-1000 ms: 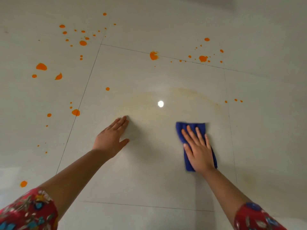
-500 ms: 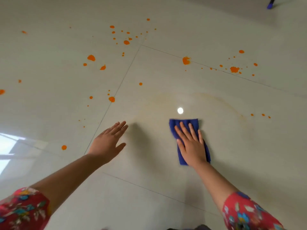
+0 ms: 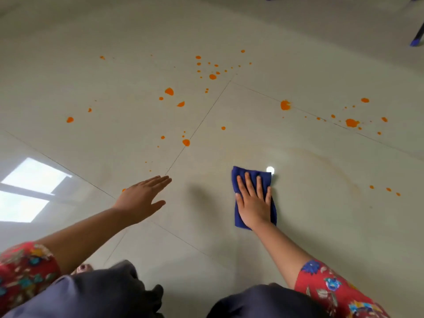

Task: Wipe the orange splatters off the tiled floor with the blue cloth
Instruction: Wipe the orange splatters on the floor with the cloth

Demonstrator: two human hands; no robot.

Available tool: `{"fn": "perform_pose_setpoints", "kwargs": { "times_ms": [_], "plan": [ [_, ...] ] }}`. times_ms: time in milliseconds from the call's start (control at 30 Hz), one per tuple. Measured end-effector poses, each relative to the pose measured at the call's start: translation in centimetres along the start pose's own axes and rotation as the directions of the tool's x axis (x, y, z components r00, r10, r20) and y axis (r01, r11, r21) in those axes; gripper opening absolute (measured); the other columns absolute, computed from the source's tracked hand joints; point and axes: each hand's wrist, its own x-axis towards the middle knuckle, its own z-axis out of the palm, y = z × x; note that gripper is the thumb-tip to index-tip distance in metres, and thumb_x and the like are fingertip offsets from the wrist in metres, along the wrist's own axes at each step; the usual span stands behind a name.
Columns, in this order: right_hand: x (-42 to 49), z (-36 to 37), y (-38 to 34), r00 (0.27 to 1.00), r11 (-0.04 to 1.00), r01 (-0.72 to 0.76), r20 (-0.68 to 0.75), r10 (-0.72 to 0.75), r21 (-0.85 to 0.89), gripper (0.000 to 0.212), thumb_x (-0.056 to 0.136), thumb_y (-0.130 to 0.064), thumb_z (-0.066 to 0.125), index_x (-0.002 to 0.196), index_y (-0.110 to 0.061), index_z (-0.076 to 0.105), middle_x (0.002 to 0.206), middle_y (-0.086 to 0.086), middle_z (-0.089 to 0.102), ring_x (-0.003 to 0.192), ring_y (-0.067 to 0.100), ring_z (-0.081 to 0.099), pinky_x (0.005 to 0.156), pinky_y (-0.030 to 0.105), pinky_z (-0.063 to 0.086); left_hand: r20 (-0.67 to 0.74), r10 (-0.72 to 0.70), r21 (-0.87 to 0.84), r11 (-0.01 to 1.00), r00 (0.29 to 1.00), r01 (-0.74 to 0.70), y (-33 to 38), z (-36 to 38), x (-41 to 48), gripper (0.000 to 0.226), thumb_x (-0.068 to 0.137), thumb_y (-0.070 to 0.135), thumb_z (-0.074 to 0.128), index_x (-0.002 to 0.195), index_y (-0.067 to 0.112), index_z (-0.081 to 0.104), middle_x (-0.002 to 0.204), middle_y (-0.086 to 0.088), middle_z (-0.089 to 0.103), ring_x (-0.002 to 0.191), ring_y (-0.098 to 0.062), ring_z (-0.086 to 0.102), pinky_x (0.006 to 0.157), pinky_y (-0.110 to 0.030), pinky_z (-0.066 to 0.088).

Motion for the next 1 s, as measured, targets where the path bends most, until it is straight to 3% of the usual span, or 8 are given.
{"fn": "perform_pose_setpoints", "kwargs": {
  "times_ms": [133,200,300,400,633,733,867,1000],
  "plan": [
    [-1.2,1.0,-3.9,0.899,0.898,0.429,0.146,-0.413,-0.101,0.057,0.095,-0.046,0.026,0.151,-0.032,0.023,0.159,-0.006,0.024,0.145,0.028,0.025,0.111,0.057,0.023,-0.02,-0.038,-0.102,0.994,0.999,0.036,-2.3,2.0,0.9,0.068,0.092,0.043,0.052,0.15,0.033,0.018,0.156,0.016,0.021,0.144,-0.006,0.018,0.111,-0.029,0.03],
    [-2.6,1.3,-3.0,0.854,0.853,0.504,0.225,-0.469,-0.138,0.058,0.098,-0.049,0.024,0.153,-0.034,0.014,0.16,-0.007,0.019,0.146,0.024,0.017,0.111,0.053,0.017,-0.037,-0.037,-0.145,0.989,0.999,0.032,-3.9,2.3,1.0,0.069,0.091,0.043,0.053,0.15,0.033,0.018,0.156,0.016,0.02,0.145,-0.006,0.016,0.112,-0.032,0.031],
    [0.9,-0.5,-3.5,0.936,0.924,0.338,0.166,-0.31,-0.179,0.055,0.099,-0.051,0.003,0.149,-0.037,-0.013,0.16,-0.01,-0.001,0.148,0.021,0.006,0.115,0.051,0.021,-0.06,-0.041,-0.171,0.985,0.997,0.031,-7.7,2.4,2.0,0.069,0.092,0.044,0.051,0.151,0.033,0.016,0.156,0.017,0.017,0.145,-0.005,0.014,0.111,-0.03,0.03],
    [5.1,-2.0,-7.7,0.964,0.985,0.119,0.253,-0.085,-0.125,0.054,0.101,-0.046,0.009,0.141,-0.041,-0.027,0.154,-0.015,-0.028,0.147,0.019,-0.018,0.119,0.046,-0.002,-0.081,-0.06,-0.227,0.973,0.995,0.04,-10.9,2.7,3.5,0.066,0.093,0.044,0.049,0.15,0.034,0.017,0.156,0.017,0.02,0.145,-0.005,0.015,0.107,-0.032,0.037],
    [-0.1,-1.3,-13.6,0.79,0.86,0.496,0.476,-0.388,-0.122,0.063,0.082,-0.053,-0.011,0.144,-0.044,-0.019,0.152,-0.015,-0.029,0.142,0.021,-0.025,0.117,0.043,-0.006,-0.081,-0.034,-0.341,0.94,0.996,0.005,-13.9,2.4,4.8,0.062,0.095,0.032,0.05,0.15,0.028,0.023,0.156,0.011,0.024,0.145,-0.009,0.02,0.108,-0.031,0.034],
    [-1.9,-2.3,-11.7,0.834,0.937,0.313,0.517,-0.192,-0.156,0.054,0.085,-0.054,-0.011,0.136,-0.048,-0.028,0.147,-0.018,-0.035,0.141,0.013,-0.027,0.12,0.043,0.001,-0.066,-0.043,-0.362,0.932,0.997,0.017,-15.1,2.5,3.6,0.062,0.094,0.026,0.051,0.15,0.026,0.024,0.157,0.01,0.024,0.145,-0.011,0.019,0.109,-0.032,0.035],
    [1.0,-1.6,-13.5,0.919,0.983,0.086,0.394,-0.017,-0.159,0.05,0.097,-0.05,0.002,0.134,-0.046,-0.031,0.151,-0.016,-0.033,0.147,0.019,-0.021,0.12,0.047,0.0,-0.108,-0.06,-0.358,0.933,0.992,0.018,-16.3,2.6,2.1,0.061,0.095,0.025,0.05,0.15,0.027,0.024,0.157,0.011,0.022,0.145,-0.01,0.018,0.11,-0.033,0.034],
    [2.5,0.9,-18.6,0.906,0.938,0.33,0.313,-0.284,-0.104,0.058,0.092,-0.054,0.002,0.144,-0.042,-0.021,0.157,-0.012,-0.023,0.147,0.023,-0.017,0.117,0.055,-0.002,-0.118,-0.108,-0.337,0.939,0.987,0.062,-18.4,3.5,1.4,0.064,0.093,0.025,0.053,0.15,0.024,0.024,0.157,0.01,0.021,0.146,-0.011,0.017,0.114,-0.033,0.03]
  ]
}}
